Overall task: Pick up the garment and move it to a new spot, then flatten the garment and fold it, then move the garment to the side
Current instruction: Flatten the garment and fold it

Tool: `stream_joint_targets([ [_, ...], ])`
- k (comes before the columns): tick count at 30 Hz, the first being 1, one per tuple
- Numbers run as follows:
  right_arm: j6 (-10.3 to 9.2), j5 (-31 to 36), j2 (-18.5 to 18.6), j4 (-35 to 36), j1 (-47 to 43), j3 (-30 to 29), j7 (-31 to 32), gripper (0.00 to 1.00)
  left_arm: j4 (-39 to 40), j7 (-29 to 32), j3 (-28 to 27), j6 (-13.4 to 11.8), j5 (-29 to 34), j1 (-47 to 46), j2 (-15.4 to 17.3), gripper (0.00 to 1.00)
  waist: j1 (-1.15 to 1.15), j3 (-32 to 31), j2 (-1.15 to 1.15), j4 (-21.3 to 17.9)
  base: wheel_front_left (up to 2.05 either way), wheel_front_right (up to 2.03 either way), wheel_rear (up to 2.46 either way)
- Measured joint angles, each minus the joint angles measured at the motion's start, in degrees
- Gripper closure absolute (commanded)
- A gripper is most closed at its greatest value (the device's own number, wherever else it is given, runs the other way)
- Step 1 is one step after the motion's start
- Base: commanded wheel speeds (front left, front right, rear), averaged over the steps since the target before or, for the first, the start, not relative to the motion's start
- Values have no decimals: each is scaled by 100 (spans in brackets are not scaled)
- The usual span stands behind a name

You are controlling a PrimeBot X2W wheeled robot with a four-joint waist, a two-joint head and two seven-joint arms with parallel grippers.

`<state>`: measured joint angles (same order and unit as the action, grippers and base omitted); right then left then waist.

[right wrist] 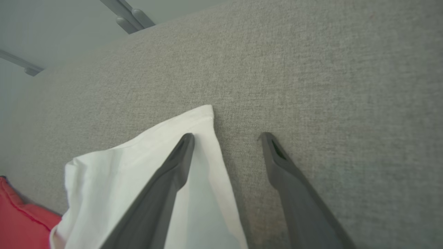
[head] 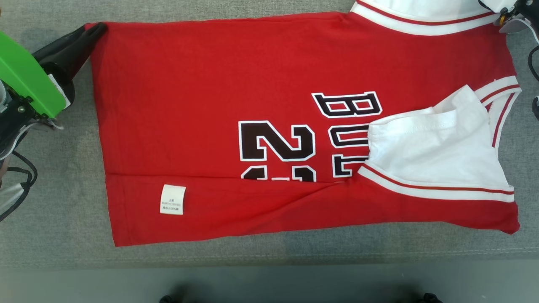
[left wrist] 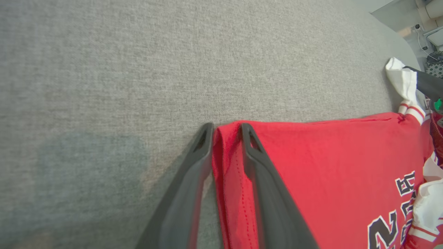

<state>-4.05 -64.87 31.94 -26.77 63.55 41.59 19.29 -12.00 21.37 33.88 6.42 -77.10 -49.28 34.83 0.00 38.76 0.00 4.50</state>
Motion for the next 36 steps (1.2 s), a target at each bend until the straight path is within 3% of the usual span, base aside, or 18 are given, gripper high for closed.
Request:
stream_joint_targets([
  [3, 1, 1, -10, -52, 19, 2, 0, 0, 9, 23, -3, 14, -33, 0, -34, 69, 0, -10, 0, 11, 0, 0, 0],
  [4, 1, 2, -15, -66, 26, 3, 0, 0, 15, 18, -7, 14, -37, 0, -59, 90, 0, -12, 0, 16, 0, 0, 0],
  [5, 1, 8, -19, -79, 31, 5, 0, 0, 24, 16, -10, 15, -38, 0, -93, 100, 0, -13, 0, 22, 0, 0, 0],
  [12, 92, 43, 56, -249, 39, 10, -5, 0, 54, -32, 120, 43, -77, 0, -355, 100, 0, -56, 0, 108, 0, 0, 0],
  [36, 94, 335, 145, -604, 355, 404, 630, 0, 175, -51, 364, 64, -80, 7, -611, 100, 0, -192, 0, 442, 0, 0, 0],
])
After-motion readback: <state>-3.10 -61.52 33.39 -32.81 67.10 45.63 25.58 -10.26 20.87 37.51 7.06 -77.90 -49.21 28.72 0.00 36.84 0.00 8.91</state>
